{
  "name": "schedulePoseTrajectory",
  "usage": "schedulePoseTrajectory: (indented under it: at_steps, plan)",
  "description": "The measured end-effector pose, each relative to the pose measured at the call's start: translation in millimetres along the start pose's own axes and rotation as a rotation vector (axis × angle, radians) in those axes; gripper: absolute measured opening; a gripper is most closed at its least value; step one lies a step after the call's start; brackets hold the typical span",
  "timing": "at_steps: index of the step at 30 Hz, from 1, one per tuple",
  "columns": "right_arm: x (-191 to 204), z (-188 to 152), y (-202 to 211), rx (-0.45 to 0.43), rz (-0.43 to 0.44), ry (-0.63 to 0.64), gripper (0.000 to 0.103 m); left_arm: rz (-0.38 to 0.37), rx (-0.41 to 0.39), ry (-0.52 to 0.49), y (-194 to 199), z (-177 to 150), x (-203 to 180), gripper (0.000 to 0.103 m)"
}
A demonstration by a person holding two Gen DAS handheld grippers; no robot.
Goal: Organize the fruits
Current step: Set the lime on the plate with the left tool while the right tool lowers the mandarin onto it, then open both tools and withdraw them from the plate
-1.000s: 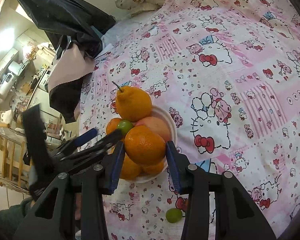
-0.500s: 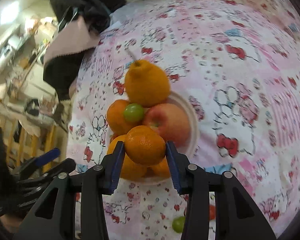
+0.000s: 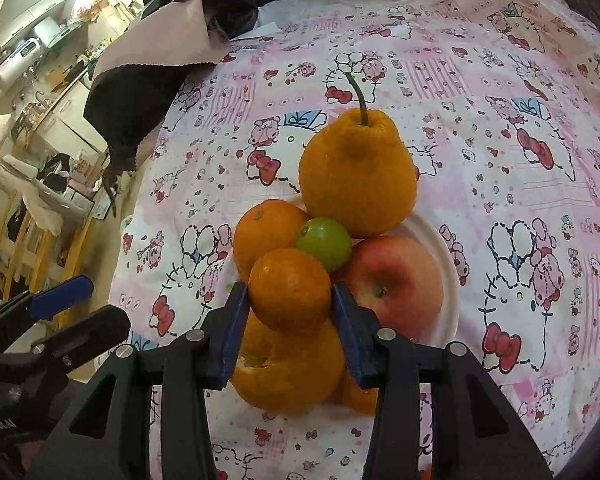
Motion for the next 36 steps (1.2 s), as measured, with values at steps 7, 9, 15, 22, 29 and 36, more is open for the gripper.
schedulePoseTrajectory:
  at_steps: [7, 9, 15, 22, 29, 36]
  plan:
    - [-4, -4, -4, 0.031, 0.021, -0.028, 0.058, -0.002, 0.000, -0.001, 1, -2, -3, 0.076]
    - [-2, -5, -2, 0.028, 0.014, -0.019, 0.068, -0.001, 0.000, 0.003, 1, -2, -3, 0.076]
    - [-4, -6, 11, 0.001, 0.010, -0.029, 0.077, 0.008, -0.011, 0.001, 1, -2, -2, 0.076]
    - [-18, -11, 41, -0.045, 0.019, -0.100, 0.079, 0.014, -0.039, -0.011, 6, -4, -5, 0.076]
    - [-32, -20, 78, -0.088, 0.028, -0.161, 0.079, 0.026, -0.075, -0.031, 18, -10, -7, 0.076]
    - [-59, -47, 119, -0.109, -0.006, -0.276, 0.079, 0.022, -0.095, -0.034, 31, -16, -4, 0.076]
Point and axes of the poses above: each gripper's, at about its wrist camera, not at the fingertips, and y roughly against the way its jaws point, x to its left, z to its top, the point moved 1 cm from there along -y, roughly the way its jaws point, and after that the axes turned 1 degree about y, right-handed, at the moved point
